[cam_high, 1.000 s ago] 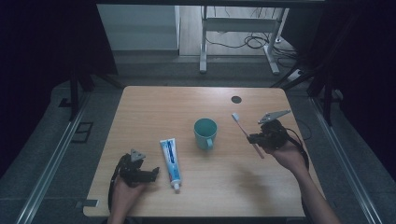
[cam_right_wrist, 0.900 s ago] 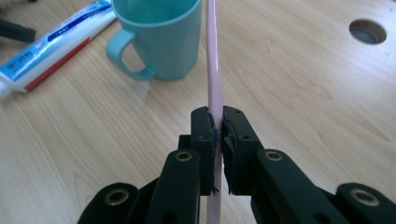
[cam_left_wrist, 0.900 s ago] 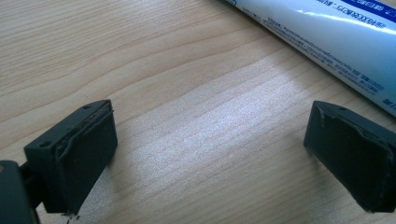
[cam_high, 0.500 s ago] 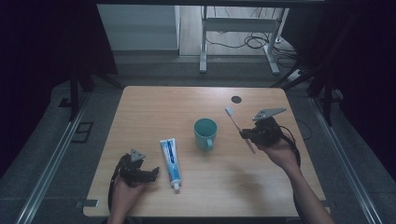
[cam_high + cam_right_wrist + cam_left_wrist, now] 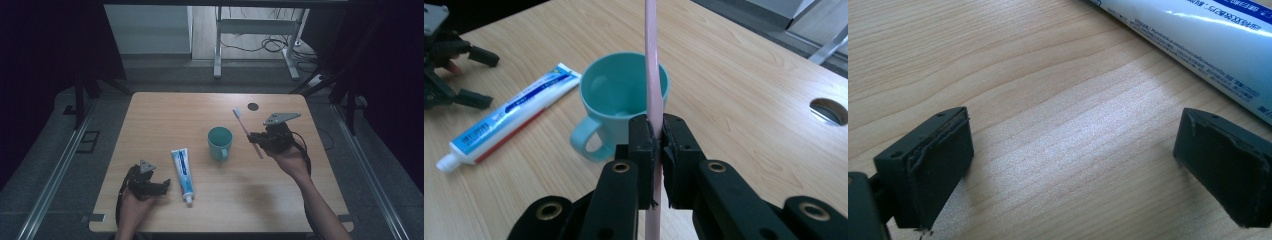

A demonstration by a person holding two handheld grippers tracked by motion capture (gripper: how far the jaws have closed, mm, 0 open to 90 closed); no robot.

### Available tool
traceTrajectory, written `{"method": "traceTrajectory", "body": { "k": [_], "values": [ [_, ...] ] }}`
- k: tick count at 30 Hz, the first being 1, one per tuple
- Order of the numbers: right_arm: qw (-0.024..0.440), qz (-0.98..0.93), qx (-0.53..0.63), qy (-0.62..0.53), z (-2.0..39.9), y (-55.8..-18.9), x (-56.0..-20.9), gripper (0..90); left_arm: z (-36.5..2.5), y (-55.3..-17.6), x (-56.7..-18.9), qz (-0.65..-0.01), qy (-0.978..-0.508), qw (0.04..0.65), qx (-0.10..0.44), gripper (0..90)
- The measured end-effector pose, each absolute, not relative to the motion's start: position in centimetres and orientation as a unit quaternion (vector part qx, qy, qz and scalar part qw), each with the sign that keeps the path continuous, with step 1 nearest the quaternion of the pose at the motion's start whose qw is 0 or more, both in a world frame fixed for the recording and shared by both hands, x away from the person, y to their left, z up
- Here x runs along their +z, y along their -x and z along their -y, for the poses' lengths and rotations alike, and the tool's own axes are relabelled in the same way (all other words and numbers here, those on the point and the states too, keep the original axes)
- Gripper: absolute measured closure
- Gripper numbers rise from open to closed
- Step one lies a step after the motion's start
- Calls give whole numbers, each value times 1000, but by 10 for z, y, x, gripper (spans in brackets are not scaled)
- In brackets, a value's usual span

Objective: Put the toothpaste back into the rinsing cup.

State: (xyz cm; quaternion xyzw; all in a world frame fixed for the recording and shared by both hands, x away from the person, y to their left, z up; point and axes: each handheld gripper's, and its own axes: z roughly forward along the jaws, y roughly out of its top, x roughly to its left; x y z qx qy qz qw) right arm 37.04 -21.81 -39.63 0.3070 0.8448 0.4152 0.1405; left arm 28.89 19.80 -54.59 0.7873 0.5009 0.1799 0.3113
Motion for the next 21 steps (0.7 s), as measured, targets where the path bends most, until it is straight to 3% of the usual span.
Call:
{"method": "traceTrajectory", "body": {
  "k": [21],
  "values": [
    [147, -822, 463, -298, 183, -383, -389, 836, -199, -289, -546, -499, -790, 309, 179, 28]
  ]
}}
